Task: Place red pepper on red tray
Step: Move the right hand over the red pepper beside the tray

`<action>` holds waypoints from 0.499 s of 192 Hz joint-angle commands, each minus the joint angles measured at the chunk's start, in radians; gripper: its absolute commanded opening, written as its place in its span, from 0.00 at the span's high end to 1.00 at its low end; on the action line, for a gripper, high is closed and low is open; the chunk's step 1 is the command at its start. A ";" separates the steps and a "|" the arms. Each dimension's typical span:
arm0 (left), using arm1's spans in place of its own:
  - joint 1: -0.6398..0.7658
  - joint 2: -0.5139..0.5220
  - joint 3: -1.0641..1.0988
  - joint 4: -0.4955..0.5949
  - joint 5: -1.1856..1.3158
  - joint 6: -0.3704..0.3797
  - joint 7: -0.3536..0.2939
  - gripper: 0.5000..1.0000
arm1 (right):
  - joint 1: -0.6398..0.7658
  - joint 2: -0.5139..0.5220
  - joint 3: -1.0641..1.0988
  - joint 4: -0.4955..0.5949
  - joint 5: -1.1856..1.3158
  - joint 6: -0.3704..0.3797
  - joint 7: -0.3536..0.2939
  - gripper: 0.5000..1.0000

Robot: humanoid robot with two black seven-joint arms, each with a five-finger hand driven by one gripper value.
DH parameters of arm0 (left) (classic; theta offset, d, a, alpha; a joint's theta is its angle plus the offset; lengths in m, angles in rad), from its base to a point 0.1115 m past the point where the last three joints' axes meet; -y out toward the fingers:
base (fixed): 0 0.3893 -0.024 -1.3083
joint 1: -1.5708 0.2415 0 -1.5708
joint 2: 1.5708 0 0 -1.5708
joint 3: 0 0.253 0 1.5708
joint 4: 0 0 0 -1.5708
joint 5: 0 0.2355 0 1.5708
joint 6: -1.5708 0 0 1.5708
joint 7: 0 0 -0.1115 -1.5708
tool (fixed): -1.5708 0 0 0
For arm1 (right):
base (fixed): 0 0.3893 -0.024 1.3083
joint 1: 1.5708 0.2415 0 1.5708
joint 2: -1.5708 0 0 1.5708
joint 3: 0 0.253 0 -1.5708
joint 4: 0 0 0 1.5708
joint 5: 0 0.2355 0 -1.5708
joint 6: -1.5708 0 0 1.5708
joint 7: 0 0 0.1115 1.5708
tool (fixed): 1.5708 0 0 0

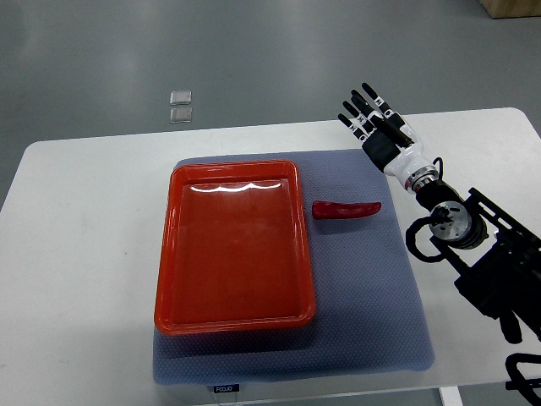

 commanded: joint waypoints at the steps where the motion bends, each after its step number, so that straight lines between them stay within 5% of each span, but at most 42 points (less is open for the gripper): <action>1: 0.000 0.000 0.001 0.000 0.000 0.000 0.000 0.00 | 0.002 0.000 0.000 0.000 -0.001 0.000 0.000 0.17; 60: 0.000 0.000 0.001 -0.003 0.000 0.000 -0.002 0.00 | 0.015 -0.006 -0.015 0.003 -0.050 0.011 -0.006 0.17; 96: 0.000 0.000 0.001 -0.005 0.000 0.000 -0.002 0.00 | 0.105 -0.097 -0.150 0.023 -0.366 0.063 -0.083 0.17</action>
